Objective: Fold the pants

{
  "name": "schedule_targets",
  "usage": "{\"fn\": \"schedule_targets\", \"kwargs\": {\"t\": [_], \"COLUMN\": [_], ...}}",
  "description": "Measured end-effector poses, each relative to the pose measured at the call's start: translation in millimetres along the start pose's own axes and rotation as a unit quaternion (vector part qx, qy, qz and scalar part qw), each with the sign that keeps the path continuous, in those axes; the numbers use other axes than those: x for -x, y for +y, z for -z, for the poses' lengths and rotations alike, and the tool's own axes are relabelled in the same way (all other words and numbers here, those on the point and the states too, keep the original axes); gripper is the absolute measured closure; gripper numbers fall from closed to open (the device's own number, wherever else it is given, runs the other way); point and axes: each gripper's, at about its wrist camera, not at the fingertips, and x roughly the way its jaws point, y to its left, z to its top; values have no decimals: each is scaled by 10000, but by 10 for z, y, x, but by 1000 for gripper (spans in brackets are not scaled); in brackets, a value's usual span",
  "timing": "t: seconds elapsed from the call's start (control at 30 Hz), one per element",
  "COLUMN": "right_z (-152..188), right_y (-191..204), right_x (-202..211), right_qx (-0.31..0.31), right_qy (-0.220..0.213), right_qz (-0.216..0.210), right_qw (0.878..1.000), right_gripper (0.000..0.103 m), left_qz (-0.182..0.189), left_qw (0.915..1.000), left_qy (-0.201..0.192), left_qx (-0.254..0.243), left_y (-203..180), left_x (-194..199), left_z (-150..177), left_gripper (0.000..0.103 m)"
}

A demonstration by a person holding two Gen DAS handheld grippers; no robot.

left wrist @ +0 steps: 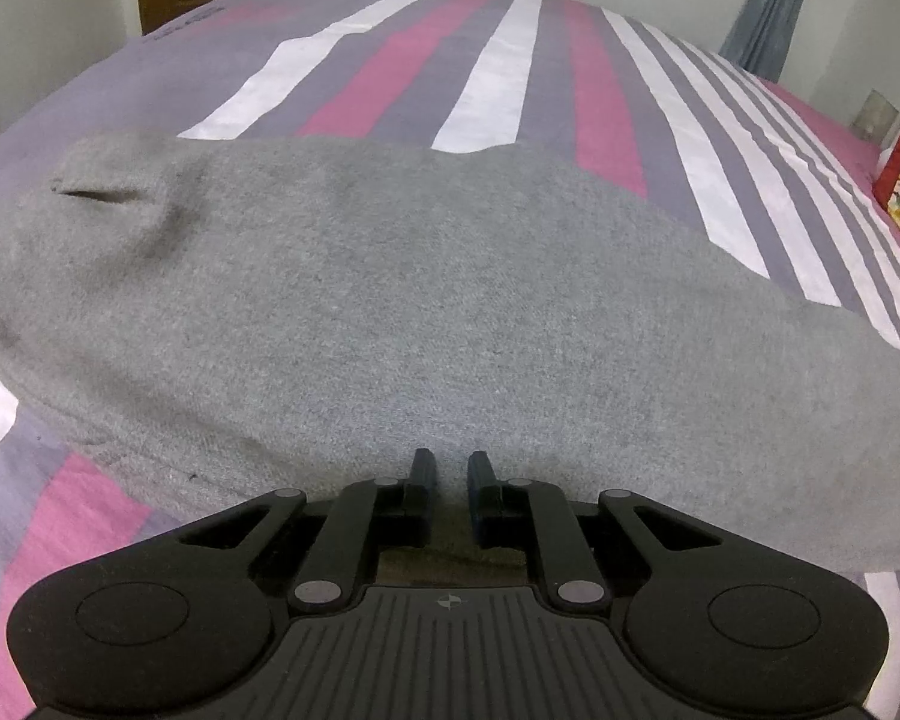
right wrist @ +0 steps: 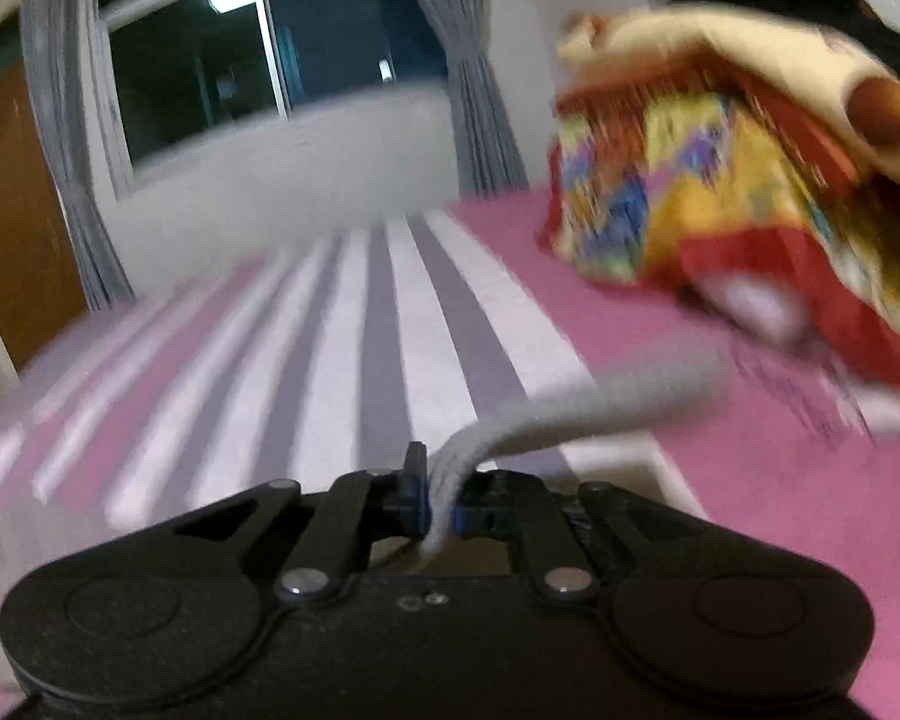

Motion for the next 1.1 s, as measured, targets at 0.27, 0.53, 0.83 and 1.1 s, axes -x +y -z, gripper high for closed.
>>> {"fn": "schedule_targets", "kwargs": {"t": [0.27,0.53,0.83,1.1], "right_z": [504,286,-257,366], "right_y": [-518,-638,-403,-775], "right_x": [-126,-314,-208,-331], "right_qx": [-1228,-1435,-789,-1305], "right_qy": [904,886,-141,815], "right_qz": [109,-55,-27,501], "right_qw": [9882,9857,9968,9868], "right_gripper": [78,95,97,87], "left_qz": [-29,-159,-468,-582], "left_qw": [10000,9998,9981,9962], "left_qy": [-14,-36,-324,-389], "left_qx": [-61,-128,-235,-522], "left_y": [-14,-74,-181,-229], "left_x": [11,4,25,42], "left_z": [14,27,136,146], "left_gripper": [90,90,90,89]}}
